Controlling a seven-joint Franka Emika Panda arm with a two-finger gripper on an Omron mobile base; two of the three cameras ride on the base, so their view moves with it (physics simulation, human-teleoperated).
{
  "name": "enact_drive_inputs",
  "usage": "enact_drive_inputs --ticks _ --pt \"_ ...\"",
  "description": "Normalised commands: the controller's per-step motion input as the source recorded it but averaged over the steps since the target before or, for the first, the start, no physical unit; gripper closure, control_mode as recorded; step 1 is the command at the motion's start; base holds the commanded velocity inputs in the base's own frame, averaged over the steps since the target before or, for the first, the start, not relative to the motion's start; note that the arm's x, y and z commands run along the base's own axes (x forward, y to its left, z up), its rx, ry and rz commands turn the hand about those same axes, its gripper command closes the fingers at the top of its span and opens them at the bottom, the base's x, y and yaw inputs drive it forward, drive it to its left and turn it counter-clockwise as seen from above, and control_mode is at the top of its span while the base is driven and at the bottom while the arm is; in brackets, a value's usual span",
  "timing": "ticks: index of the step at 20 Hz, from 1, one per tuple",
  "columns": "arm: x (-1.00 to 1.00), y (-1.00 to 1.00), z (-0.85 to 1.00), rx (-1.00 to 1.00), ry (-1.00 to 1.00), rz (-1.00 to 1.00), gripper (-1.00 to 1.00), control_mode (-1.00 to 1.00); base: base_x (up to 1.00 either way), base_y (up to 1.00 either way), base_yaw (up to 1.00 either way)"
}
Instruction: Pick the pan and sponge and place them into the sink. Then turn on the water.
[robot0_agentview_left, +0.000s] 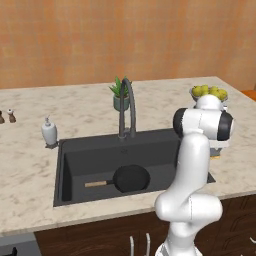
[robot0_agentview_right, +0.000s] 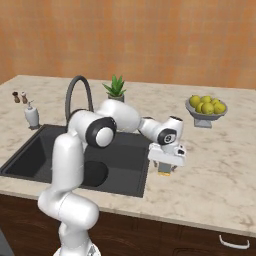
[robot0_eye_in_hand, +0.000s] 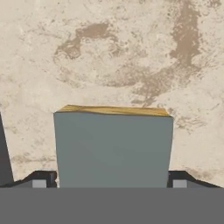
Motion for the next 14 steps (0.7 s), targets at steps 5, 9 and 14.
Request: enact_drive_inputs --ticks 5,9,14 --pt "0.0 0.0 -0.35 0.0 0.0 0.03 1.0 -1.0 0.0 0.0 0.0" --pt "0.0 0.0 -0.14 -0.03 0.0 0.0 1.0 -1.0 0.0 0.0 0.0" --pt "-0.12 0.21 0.23 0.09 -0.03 0.13 1.0 -1.0 0.0 0.0 0.0"
